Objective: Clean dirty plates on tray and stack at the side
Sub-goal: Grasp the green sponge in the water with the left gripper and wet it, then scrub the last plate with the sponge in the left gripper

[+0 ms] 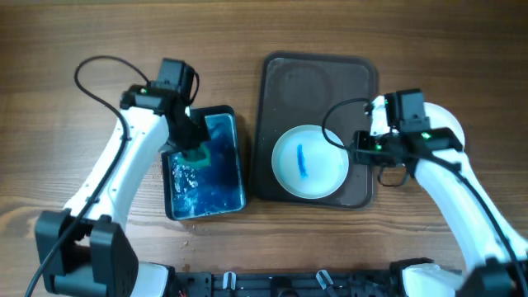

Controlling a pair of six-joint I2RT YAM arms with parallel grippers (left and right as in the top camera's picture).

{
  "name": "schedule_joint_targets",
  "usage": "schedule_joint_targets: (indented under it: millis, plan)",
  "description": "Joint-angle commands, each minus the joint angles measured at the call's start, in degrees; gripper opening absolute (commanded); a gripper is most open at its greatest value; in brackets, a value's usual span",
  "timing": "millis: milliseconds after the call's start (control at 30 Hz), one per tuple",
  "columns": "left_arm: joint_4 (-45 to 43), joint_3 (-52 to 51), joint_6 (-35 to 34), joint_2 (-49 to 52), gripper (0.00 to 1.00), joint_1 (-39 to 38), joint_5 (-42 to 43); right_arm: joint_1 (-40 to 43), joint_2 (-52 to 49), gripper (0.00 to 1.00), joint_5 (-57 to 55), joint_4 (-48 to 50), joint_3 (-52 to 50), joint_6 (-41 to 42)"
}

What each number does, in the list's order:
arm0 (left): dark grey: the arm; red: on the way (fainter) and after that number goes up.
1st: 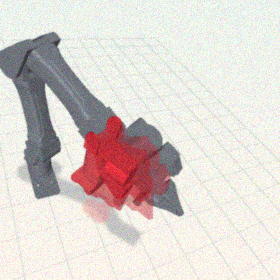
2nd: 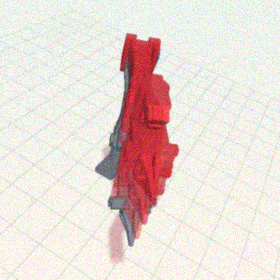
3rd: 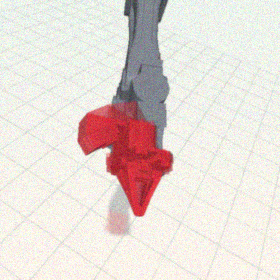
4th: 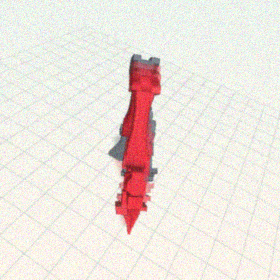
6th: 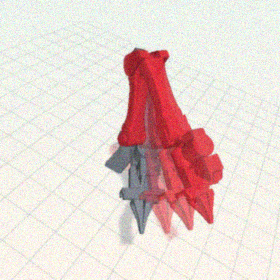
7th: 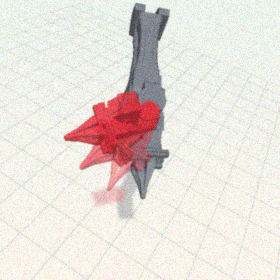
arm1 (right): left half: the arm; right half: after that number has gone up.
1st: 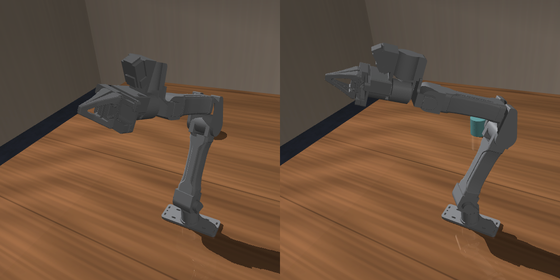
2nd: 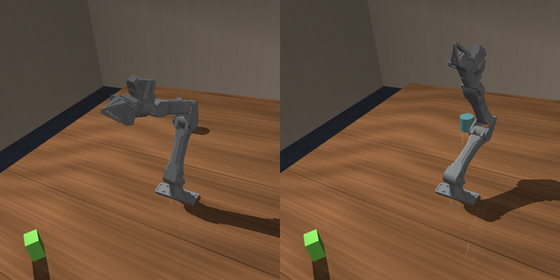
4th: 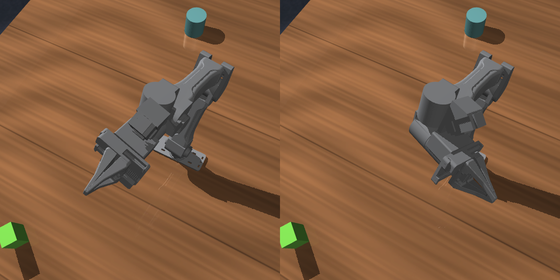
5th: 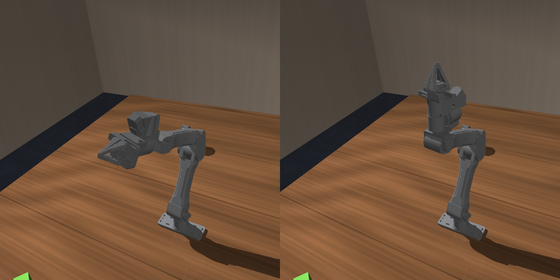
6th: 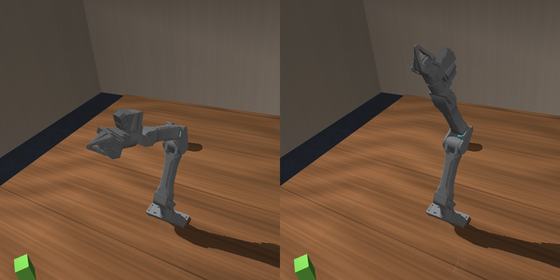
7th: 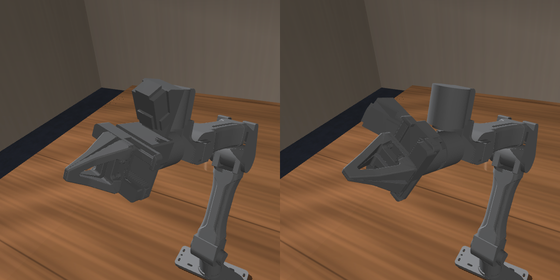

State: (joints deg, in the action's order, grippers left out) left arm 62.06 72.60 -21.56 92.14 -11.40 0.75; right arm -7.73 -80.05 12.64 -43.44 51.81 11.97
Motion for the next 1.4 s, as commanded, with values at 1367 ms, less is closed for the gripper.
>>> schedule_joint_targets:
  millis: [1367]
  plan:
    - [-17.2,6.6,-11.3,30.1,0.04,-28.6,-8.9,-0.1,-18.0,0.04,-2.4,9.8,-5.1,12.0]
